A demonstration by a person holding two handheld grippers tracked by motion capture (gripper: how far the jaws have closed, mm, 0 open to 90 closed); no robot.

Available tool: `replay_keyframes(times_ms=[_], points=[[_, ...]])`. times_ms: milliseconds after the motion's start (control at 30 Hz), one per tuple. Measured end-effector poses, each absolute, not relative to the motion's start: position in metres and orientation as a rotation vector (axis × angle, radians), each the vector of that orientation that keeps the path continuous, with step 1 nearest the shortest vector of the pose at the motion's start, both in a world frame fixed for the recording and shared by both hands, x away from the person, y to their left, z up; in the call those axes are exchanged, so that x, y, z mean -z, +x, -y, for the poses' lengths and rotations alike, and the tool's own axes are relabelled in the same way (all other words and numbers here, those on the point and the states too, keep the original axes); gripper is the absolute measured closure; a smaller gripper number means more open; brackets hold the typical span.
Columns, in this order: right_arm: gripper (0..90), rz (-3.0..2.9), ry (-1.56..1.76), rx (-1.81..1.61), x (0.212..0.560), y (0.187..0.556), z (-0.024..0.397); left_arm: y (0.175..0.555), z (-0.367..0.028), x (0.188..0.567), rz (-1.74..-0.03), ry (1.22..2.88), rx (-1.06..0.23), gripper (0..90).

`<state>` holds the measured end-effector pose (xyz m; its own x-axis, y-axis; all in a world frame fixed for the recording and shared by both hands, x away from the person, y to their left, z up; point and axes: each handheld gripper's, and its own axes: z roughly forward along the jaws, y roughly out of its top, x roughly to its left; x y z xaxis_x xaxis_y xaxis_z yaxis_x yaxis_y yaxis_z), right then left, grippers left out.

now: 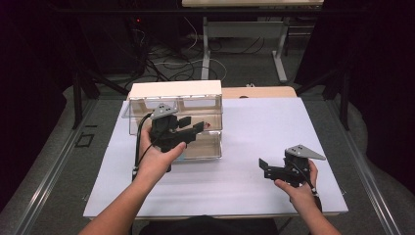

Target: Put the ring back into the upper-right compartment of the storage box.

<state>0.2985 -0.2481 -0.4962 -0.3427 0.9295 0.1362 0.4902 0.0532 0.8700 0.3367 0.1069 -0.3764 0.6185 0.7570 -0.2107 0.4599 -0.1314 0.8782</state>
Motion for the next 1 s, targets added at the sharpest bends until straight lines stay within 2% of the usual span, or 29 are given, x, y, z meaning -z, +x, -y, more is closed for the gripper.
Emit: replay_keyframes(times_ms=[567, 867, 1000], points=[[0.0, -1.860, 1.401, -1.227, 0.494, 0.295, 0.247, 0.309, -0.135, 0.374, -0.933, 1.785, -0.427, 35.4], [0.0, -1.856, 1.412, -1.219, 0.493, 0.293, 0.248, 0.299, -0.165, 0.376, -0.974, 1.777, -0.449, 33.8], [0.0, -1.855, 1.403, -1.221, 0.494, 0.293, 0.247, 0.295, -0.178, 0.378, -1.014, 1.775, -0.503, 31.1]])
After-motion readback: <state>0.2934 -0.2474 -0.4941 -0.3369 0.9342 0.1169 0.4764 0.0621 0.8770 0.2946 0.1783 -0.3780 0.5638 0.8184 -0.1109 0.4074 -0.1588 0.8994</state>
